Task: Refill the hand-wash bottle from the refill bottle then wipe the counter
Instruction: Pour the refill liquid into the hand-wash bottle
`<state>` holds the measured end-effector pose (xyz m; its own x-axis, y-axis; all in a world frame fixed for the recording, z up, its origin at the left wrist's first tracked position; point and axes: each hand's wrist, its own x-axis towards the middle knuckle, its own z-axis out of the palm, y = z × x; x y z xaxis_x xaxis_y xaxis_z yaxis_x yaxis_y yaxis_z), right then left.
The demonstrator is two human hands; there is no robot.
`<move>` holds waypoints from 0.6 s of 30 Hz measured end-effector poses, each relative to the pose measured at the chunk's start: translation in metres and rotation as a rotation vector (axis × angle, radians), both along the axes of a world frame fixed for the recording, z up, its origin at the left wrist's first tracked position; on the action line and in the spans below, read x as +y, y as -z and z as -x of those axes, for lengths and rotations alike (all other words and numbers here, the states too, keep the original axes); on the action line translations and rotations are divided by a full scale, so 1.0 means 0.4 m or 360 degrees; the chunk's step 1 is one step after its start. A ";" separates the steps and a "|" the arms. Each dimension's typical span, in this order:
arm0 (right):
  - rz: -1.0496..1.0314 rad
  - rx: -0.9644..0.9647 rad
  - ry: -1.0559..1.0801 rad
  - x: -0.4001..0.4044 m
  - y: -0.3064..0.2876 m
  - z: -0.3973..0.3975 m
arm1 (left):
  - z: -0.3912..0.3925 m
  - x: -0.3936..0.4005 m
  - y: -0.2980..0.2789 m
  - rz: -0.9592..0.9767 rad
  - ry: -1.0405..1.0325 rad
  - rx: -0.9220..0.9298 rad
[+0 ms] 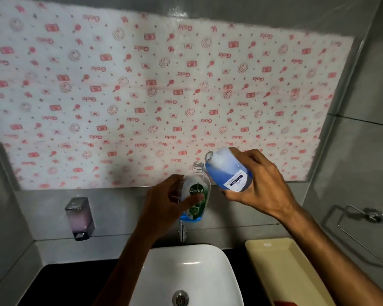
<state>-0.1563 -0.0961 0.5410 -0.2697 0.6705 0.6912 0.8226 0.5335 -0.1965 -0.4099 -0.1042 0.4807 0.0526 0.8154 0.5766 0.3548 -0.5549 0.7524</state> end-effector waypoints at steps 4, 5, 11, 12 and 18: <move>0.0021 -0.0107 0.0012 0.000 -0.024 0.011 | 0.001 0.004 -0.006 -0.0023 0.0018 -0.0031; 0.0024 -0.0118 0.0007 0.000 -0.029 0.013 | 0.003 0.005 -0.007 -0.0027 0.0020 -0.0040; 0.0046 -0.0231 0.0050 0.003 -0.053 0.023 | 0.010 0.007 -0.006 -0.0056 0.0025 -0.0035; 0.0052 -0.0240 0.0057 0.002 -0.055 0.024 | 0.010 0.007 -0.006 -0.0060 0.0027 -0.0039; 0.0096 -0.0290 0.0090 -0.005 -0.065 0.030 | 0.012 0.001 -0.002 -0.0078 0.0034 -0.0054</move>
